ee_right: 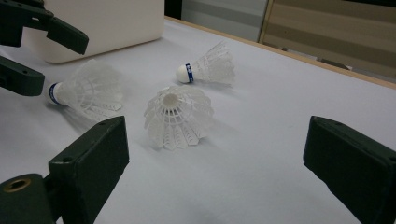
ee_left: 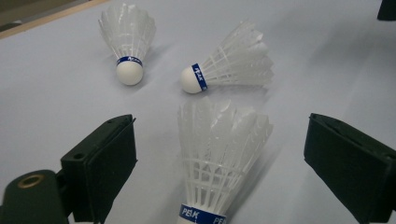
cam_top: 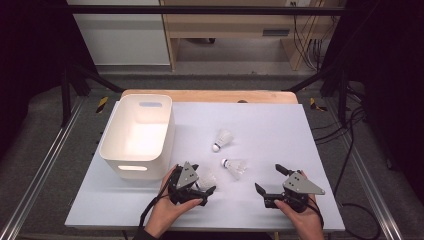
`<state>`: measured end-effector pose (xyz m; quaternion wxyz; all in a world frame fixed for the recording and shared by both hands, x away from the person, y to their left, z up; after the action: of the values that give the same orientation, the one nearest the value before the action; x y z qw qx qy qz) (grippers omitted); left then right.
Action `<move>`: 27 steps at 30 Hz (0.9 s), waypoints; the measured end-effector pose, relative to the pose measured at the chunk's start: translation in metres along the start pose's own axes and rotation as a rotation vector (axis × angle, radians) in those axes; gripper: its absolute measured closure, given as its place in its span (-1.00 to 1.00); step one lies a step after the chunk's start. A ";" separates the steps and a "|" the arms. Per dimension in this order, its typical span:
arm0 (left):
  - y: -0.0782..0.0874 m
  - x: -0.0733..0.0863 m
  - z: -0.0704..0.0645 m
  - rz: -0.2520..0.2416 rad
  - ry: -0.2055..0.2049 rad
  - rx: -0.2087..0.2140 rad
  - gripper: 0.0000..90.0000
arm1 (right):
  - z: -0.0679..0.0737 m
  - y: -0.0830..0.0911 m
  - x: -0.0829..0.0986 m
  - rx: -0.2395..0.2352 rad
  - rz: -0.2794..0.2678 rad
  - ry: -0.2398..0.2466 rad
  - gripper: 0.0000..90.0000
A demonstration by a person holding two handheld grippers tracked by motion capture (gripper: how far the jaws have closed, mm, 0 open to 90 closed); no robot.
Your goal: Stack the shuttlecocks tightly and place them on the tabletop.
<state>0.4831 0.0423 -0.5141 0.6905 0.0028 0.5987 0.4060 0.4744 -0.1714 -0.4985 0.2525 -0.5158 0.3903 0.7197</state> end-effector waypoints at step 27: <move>0.044 0.009 -0.023 -0.131 0.041 -0.123 -0.90 | 0.038 -0.044 0.016 0.011 0.243 -0.089 -0.23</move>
<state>0.4393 0.0660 -0.5068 0.7021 -0.0871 0.5854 0.3959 0.4826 -0.1159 -0.5208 0.1833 -0.4310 0.4422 0.7649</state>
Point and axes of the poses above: each handheld gripper's, and its own axes: y roughly backward along the jaws, x roughly out of its underside, z roughly to its left, the point moved 10 cm from there along -y, roughly forward along the jaws, and after that the axes turned 15 degrees about -y, right-handed, at the moved point
